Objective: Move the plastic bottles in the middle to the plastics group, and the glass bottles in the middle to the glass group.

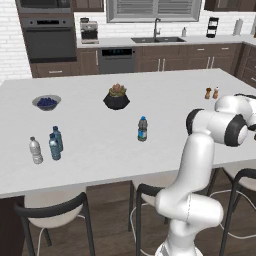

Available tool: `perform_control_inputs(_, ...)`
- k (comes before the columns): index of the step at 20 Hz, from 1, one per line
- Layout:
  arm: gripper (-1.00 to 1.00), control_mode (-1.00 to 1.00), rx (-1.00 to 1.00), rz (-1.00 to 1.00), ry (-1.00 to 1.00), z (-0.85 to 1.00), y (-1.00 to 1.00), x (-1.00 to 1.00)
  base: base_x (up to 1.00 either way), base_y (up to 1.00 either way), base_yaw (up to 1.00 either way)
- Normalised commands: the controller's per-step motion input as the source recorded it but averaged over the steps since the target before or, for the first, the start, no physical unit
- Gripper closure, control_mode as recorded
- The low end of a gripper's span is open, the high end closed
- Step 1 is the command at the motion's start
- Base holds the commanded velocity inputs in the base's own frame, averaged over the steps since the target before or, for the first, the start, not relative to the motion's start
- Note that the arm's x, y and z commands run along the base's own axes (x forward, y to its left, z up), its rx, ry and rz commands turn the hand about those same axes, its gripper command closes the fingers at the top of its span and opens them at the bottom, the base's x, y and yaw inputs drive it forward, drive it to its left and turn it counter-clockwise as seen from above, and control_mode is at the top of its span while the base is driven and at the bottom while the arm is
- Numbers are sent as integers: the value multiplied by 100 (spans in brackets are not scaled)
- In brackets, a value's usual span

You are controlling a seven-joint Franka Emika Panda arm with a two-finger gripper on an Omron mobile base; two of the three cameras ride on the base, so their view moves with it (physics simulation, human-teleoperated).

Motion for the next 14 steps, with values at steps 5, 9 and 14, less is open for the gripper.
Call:
perform_control_inputs(5, 100, -100, 0, -6, 0, -2, -2, -4, 0, 0, 0)
perform_control_inputs(9, 100, -100, 0, -7, 0, 0, -4, 0, 0, 0, 0)
perform_control_inputs(14, 100, -100, 0, -1, 0, -11, 0, 0, 0, 0, 0)
